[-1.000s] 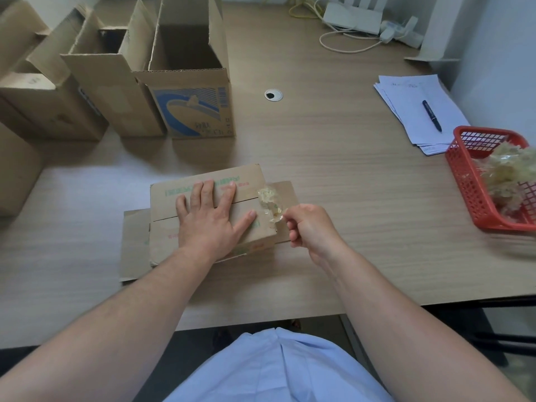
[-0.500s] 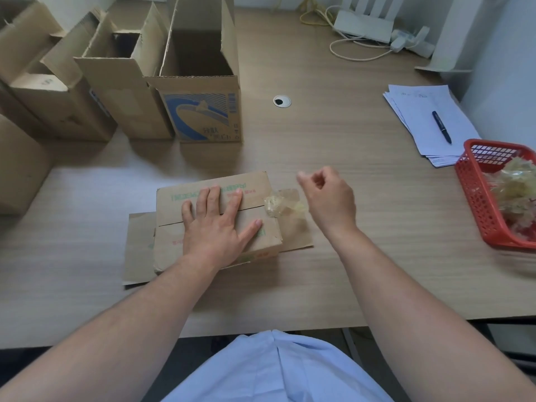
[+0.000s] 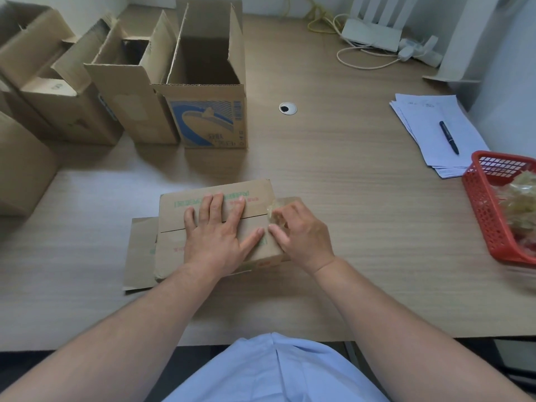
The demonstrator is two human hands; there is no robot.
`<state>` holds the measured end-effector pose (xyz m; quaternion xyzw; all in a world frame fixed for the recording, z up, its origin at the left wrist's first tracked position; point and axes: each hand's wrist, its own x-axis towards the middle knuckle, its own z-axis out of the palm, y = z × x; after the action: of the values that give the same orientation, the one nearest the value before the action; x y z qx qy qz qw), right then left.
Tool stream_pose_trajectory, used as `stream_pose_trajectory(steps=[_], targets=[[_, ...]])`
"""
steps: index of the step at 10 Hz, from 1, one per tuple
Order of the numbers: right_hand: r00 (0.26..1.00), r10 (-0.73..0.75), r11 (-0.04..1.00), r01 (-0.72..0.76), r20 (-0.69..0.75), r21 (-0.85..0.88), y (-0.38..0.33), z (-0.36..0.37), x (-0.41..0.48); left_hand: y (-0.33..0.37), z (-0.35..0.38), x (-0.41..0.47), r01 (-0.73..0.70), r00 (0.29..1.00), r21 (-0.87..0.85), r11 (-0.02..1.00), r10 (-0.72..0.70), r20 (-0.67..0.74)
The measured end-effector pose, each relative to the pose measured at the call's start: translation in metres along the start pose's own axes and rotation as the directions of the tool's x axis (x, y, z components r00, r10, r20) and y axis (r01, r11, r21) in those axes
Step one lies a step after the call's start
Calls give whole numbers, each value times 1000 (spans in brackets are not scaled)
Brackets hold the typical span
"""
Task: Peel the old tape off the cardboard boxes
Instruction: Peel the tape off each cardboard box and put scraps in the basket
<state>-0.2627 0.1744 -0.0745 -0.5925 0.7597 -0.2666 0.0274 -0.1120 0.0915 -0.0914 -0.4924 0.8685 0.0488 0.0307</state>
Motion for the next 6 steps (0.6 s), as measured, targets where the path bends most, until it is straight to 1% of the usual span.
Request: stream_pose_trajectory(steps=[1,2,3,4,5,6], targets=[[993,-113,988,114,16,-109,0,4,16,1,-1,0,-1,1000,1,1000,1,6],[993,-24,995,35,114,-94,6,4,27,0,-1,-1,2,1000,6,1000,-2,12],[912,354,910,-387,205,147,13,8,35,0,-1,0,1,1000,8,1000,-2,23],[772,597,665,-629,220,403,6,12,41,0,0,1,-5,1000,9,1000,5,29],[724,660,627,-678,201,383,4,11,49,-1,0,2,-6,1000,6,1000,6,28],[761,624,705,-647,179,291,3,7,53,0,0,1,-6,1000,-3,1000,6,22]])
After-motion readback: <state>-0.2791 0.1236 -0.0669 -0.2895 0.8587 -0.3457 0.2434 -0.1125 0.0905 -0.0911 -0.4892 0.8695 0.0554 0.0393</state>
